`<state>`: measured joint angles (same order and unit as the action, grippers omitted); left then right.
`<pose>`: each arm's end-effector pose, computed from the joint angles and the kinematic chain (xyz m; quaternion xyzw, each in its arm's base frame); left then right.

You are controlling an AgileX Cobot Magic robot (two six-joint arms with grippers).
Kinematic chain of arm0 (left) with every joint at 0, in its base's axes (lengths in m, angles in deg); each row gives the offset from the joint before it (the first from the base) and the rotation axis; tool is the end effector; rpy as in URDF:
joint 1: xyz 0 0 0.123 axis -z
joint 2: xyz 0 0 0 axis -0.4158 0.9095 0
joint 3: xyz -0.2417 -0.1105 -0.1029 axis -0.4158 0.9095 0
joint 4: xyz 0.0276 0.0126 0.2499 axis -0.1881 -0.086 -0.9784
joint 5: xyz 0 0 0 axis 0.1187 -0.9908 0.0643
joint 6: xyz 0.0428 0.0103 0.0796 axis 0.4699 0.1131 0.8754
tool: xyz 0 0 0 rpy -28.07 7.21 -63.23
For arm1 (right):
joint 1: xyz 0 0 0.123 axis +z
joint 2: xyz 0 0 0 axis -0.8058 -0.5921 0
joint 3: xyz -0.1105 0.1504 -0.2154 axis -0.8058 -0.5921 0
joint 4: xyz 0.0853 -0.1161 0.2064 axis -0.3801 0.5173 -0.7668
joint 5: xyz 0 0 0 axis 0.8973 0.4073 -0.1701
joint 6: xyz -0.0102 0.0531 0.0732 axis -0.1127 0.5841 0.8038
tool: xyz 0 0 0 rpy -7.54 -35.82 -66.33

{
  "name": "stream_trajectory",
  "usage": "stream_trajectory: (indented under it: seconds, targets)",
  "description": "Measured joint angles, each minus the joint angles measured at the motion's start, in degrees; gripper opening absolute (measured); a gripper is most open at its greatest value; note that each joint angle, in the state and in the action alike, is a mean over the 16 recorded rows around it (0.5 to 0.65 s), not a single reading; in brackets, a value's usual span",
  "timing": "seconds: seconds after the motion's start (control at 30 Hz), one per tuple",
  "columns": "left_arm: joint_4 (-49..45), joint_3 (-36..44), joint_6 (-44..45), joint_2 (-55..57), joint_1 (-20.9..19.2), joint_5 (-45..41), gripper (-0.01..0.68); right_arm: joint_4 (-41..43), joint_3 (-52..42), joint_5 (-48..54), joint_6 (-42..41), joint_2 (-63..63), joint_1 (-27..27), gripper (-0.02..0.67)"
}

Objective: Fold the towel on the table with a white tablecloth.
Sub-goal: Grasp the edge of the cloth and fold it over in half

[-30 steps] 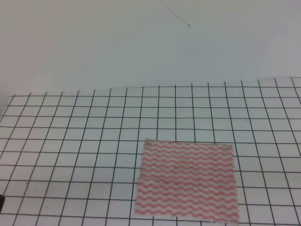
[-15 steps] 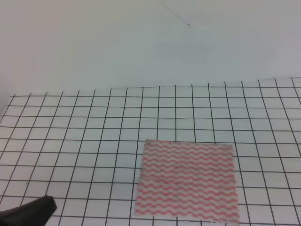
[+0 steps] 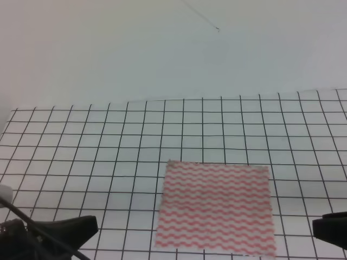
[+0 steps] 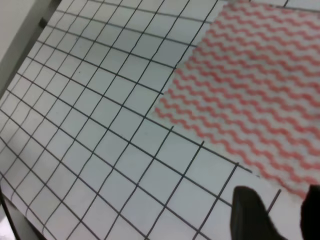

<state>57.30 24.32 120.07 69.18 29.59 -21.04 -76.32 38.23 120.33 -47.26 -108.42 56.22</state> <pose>0.1166 -0.0652 0.2566 0.0675 0.8217 -0.3667 0.4310 0.1432 0.0638 0.2510 -0.1592 0.8707 0.3115 0.3457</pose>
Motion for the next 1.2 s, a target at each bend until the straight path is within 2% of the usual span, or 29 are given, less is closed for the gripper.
stream_trajectory:
  seconds: [0.17,0.57,0.8,1.2]
  targets:
    - [1.2,-0.1,2.3,3.4,0.0,-1.6,-0.001,-3.2,0.0,-1.8,-3.9,-8.1,3.9,0.240]
    - [1.3,-0.1,3.9,5.2,0.0,-3.5,0.006,-5.5,1.7,-14.2,-2.1,-24.4,14.2,0.245]
    - [-0.2,-0.1,3.7,5.2,0.0,-4.5,0.036,-5.0,5.0,-17.9,1.1,-32.9,15.1,0.246]
    - [-1.5,-0.1,3.4,5.2,0.0,-4.3,0.088,-2.7,9.3,-21.0,2.1,-42.7,15.0,0.246]
